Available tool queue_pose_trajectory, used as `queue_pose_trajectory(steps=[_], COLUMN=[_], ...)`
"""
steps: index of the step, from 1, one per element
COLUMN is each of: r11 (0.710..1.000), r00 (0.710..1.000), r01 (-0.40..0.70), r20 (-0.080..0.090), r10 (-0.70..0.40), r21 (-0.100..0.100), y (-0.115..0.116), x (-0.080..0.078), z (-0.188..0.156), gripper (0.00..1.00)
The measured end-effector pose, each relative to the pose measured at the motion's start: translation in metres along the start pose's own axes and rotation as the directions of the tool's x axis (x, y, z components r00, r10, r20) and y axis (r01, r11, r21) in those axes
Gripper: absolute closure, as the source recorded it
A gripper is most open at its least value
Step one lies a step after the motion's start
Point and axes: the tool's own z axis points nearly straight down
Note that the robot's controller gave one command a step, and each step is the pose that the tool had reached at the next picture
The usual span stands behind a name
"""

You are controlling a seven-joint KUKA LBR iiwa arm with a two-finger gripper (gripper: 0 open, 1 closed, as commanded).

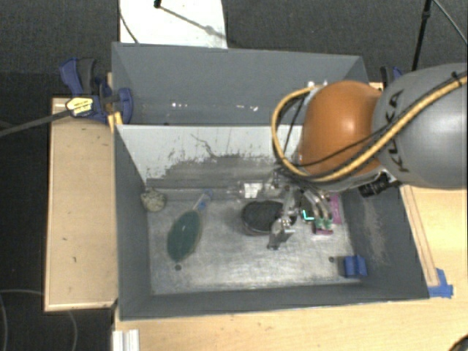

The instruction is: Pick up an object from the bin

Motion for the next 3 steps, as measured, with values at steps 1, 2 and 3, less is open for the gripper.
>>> queue_pose_trajectory(steps=[1,2,3], r11=[0.965,0.864,0.865], r00=[0.965,0.863,0.865], r01=[0.263,0.504,0.501], r20=[0.015,0.014,0.014], r10=[-0.263,-0.504,-0.501], r21=[0.002,0.005,0.006], y=[-0.013,-0.057,-0.057], x=[-0.022,-0.047,-0.047], z=[0.097,0.099,0.097], gripper=[0.00,0.00,1.00])
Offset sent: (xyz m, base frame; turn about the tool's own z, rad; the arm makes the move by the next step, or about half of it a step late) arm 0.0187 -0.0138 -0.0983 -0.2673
